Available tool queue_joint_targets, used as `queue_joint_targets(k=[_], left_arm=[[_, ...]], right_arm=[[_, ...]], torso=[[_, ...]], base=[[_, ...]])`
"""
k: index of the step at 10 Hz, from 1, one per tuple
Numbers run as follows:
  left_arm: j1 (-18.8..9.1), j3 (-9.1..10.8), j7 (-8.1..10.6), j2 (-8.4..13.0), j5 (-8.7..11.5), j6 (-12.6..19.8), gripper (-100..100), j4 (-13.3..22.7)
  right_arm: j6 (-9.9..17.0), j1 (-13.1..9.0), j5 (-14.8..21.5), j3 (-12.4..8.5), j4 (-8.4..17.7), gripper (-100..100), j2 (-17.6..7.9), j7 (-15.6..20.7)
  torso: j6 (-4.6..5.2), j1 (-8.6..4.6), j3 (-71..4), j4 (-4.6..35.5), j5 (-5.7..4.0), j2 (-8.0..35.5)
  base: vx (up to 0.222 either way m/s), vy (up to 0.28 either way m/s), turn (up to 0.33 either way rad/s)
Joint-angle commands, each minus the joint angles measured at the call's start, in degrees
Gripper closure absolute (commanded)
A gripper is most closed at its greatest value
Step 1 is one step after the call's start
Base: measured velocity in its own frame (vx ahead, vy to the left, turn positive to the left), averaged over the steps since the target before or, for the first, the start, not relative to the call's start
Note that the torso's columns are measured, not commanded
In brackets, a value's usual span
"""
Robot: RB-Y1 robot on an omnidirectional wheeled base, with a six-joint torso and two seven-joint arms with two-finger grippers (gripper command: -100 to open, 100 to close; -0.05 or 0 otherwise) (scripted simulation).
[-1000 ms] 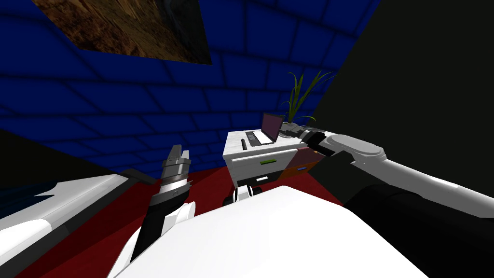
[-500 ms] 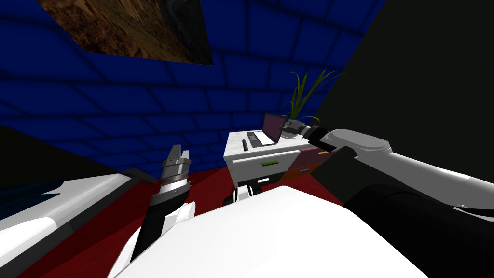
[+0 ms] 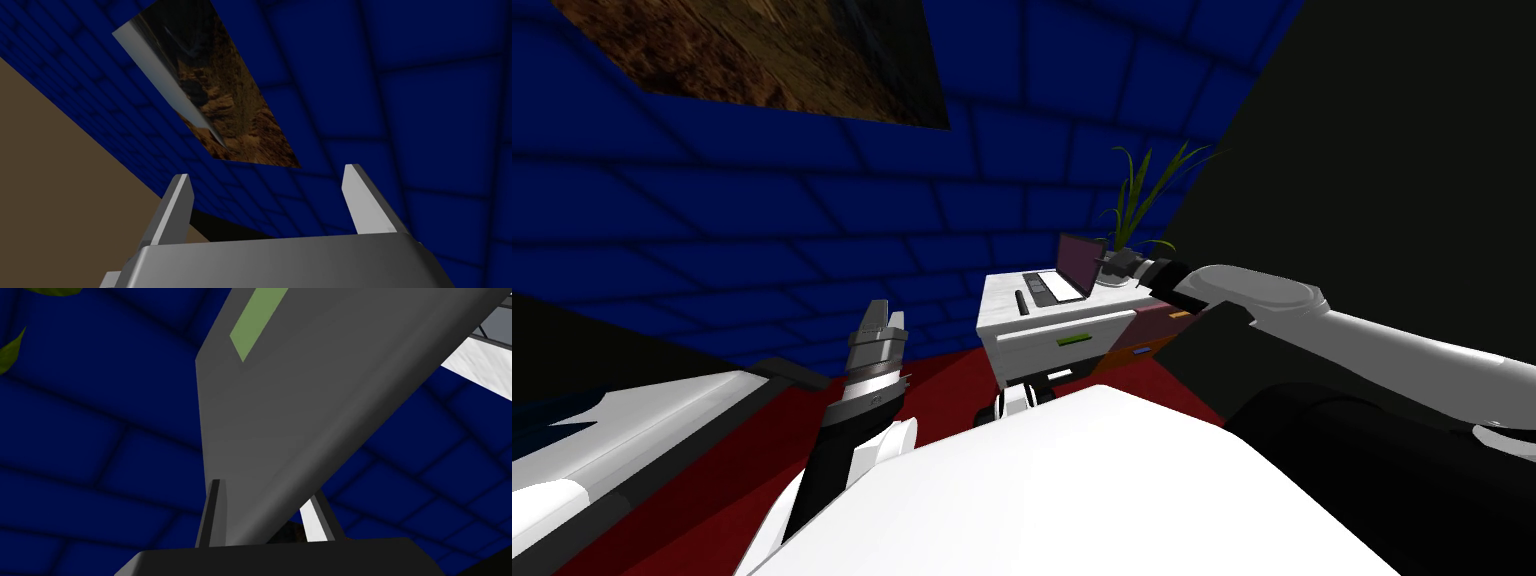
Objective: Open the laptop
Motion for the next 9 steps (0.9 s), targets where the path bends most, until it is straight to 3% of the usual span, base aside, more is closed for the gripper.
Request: queue_joint_targets(k=[1, 5, 6, 9], left_arm=[[0.0, 0.00, 0.00, 0.0, 0.0, 0.0, 0, 0.0], [0.0, 0.00, 0.00, 0.0, 0.0, 0.0, 0, 0.0], [0.0, 0.00, 0.00, 0.0, 0.0, 0.0, 0, 0.0], [0.0, 0.00, 0.00, 0.0, 0.0, 0.0, 0, 0.0]], right_arm=[[0.3, 2.2, 2.7, -0.8, -1.7, 100, -2.1, 1.8], [1.6, 5.1, 6.6, -2.0, -3.8, 100, -5.1, 4.1], [1.5, 4.6, 6.1, -1.5, -3.6, 100, -4.5, 3.8], [3.7, 8.0, 11.4, -1.1, -5.3, 100, -6.5, 7.7]], torso=[[-0.02, 0.05, 0.0, 0.0, 0.02, 0.0], [0.10, -0.24, -0.1, 0.1, -0.01, -0.1], [0.14, -0.29, -0.1, 0.1, 0.00, -0.1], [0.25, -0.34, 0.1, 0.2, -0.04, 0.2]], base=[[0.014, 0.073, -0.060], [0.017, 0.070, -0.052], [0.015, 0.032, -0.012], [0.005, 0.055, -0.072]])
